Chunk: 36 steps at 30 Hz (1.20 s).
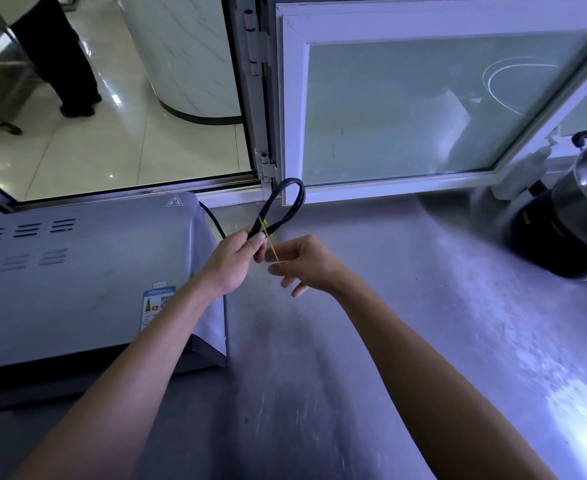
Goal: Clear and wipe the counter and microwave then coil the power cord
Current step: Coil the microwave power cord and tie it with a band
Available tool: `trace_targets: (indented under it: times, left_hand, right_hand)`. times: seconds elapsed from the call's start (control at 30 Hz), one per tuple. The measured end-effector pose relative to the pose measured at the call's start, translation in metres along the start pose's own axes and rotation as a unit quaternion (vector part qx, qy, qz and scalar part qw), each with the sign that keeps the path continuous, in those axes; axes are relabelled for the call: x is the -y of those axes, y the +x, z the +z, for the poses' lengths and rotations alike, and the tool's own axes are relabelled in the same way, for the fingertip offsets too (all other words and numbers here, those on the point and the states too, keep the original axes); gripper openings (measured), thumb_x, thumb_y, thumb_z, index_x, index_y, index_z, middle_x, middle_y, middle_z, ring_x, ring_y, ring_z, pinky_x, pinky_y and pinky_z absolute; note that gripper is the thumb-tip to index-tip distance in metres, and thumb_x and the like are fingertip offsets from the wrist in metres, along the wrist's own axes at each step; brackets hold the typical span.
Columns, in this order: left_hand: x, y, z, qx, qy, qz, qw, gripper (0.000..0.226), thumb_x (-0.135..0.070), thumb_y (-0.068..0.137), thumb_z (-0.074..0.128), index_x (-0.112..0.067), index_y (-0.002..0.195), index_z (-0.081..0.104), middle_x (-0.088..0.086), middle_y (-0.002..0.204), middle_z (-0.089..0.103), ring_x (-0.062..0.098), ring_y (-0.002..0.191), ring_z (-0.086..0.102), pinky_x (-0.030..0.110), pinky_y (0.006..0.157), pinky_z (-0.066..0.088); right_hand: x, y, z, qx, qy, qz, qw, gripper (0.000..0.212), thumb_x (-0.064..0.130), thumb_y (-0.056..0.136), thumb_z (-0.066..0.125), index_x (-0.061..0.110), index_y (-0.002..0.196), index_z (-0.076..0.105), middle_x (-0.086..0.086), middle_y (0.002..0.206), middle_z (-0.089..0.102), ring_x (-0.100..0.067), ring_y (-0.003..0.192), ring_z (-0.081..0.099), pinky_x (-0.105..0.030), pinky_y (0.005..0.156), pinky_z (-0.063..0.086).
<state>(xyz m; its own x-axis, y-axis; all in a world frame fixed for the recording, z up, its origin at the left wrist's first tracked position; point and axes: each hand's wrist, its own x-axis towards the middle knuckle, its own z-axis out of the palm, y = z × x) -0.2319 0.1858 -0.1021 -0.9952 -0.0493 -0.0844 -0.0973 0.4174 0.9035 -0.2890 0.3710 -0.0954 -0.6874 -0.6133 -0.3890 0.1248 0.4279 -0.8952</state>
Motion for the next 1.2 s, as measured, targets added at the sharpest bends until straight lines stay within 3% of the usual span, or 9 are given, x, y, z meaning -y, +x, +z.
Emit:
trace_targets:
  times: [0.2, 0.33, 0.47, 0.57, 0.7, 0.83, 0.93, 1.07, 1.2]
  left_hand:
    - [0.003, 0.002, -0.003, -0.002, -0.019, -0.005, 1.000, 0.035, -0.043, 0.098, 0.038, -0.025, 0.074, 0.055, -0.008, 0.068, 0.058, 0.011, 0.072, 0.050, 0.031, 0.074, 0.038]
    - [0.004, 0.000, -0.003, 0.002, -0.035, -0.005, 0.999, 0.036, -0.043, 0.098, 0.038, -0.017, 0.081, 0.055, -0.008, 0.067, 0.058, 0.005, 0.064, 0.048, 0.025, 0.067, 0.036]
    - [0.004, -0.001, -0.004, -0.001, -0.057, -0.008, 0.998, 0.033, -0.039, 0.099, 0.039, -0.014, 0.084, 0.055, -0.004, 0.068, 0.057, 0.014, 0.073, 0.050, 0.032, 0.078, 0.037]
    - [-0.001, -0.003, -0.005, -0.005, -0.080, -0.008, 0.997, 0.030, -0.036, 0.099, 0.039, -0.015, 0.084, 0.055, -0.001, 0.069, 0.056, 0.016, 0.074, 0.049, 0.033, 0.077, 0.036]
    - [-0.006, -0.002, -0.005, -0.016, -0.076, -0.011, 0.997, 0.032, -0.032, 0.103, 0.039, -0.016, 0.081, 0.055, 0.003, 0.071, 0.056, 0.019, 0.076, 0.047, 0.034, 0.075, 0.035]
    - [-0.009, -0.002, -0.004, -0.023, -0.067, -0.018, 0.997, 0.037, -0.021, 0.108, 0.037, -0.012, 0.077, 0.054, 0.003, 0.070, 0.055, 0.008, 0.065, 0.047, 0.020, 0.064, 0.036]
    - [-0.012, -0.001, -0.002, -0.024, -0.054, -0.012, 0.998, 0.040, -0.022, 0.109, 0.036, -0.005, 0.077, 0.054, 0.008, 0.071, 0.054, 0.014, 0.066, 0.044, 0.021, 0.061, 0.033]
    - [-0.009, -0.002, 0.000, -0.034, -0.063, 0.000, 0.997, 0.038, -0.027, 0.106, 0.042, 0.001, 0.082, 0.052, 0.008, 0.074, 0.053, 0.018, 0.071, 0.042, 0.029, 0.067, 0.032]
    - [-0.007, -0.003, 0.004, -0.058, -0.052, 0.002, 0.997, 0.035, -0.041, 0.100, 0.048, -0.009, 0.086, 0.053, -0.002, 0.073, 0.057, 0.018, 0.067, 0.044, 0.032, 0.062, 0.037]
  right_hand:
    - [-0.007, 0.003, 0.000, -0.012, 0.000, 0.016, 1.000, 0.034, 0.012, 0.086, 0.076, 0.015, 0.120, 0.071, 0.003, 0.102, 0.076, -0.010, 0.063, 0.070, -0.031, 0.052, 0.057]
    - [-0.014, 0.002, -0.005, -0.031, -0.037, 0.027, 0.998, 0.037, 0.015, 0.082, 0.081, 0.015, 0.118, 0.072, 0.003, 0.098, 0.077, -0.011, 0.061, 0.070, -0.034, 0.052, 0.059]
    - [-0.017, -0.008, -0.011, -0.032, -0.044, 0.019, 0.998, 0.043, 0.028, 0.077, 0.086, 0.019, 0.116, 0.072, 0.005, 0.101, 0.076, -0.015, 0.061, 0.070, -0.035, 0.052, 0.060]
    - [-0.013, -0.022, -0.017, -0.021, -0.027, 0.006, 0.999, 0.046, 0.039, 0.073, 0.087, 0.026, 0.114, 0.073, 0.010, 0.097, 0.077, -0.015, 0.058, 0.068, -0.030, 0.050, 0.055]
    - [-0.006, -0.040, -0.016, 0.002, -0.009, -0.046, 0.999, 0.035, 0.054, 0.078, 0.078, 0.025, 0.096, 0.080, 0.008, 0.094, 0.077, -0.011, 0.052, 0.060, -0.028, 0.047, 0.051]
    - [-0.002, -0.051, -0.006, 0.020, 0.096, -0.101, 0.990, 0.040, 0.057, 0.091, 0.061, 0.023, 0.082, 0.081, 0.002, 0.103, 0.077, -0.011, 0.047, 0.047, -0.028, 0.045, 0.049]
    - [-0.005, -0.053, 0.011, 0.002, 0.249, -0.103, 0.963, 0.052, 0.061, 0.094, 0.051, 0.018, 0.088, 0.080, -0.006, 0.108, 0.076, -0.009, 0.049, 0.039, -0.024, 0.045, 0.044]
    - [-0.008, -0.049, 0.030, -0.055, 0.476, -0.056, 0.876, 0.053, 0.065, 0.086, 0.052, 0.019, 0.097, 0.076, -0.009, 0.113, 0.074, -0.002, 0.052, 0.040, -0.017, 0.043, 0.035]
    - [-0.009, -0.048, 0.038, -0.074, 0.587, -0.007, 0.806, 0.054, 0.067, 0.087, 0.051, 0.019, 0.106, 0.068, -0.004, 0.117, 0.073, 0.001, 0.050, 0.048, -0.015, 0.040, 0.034]
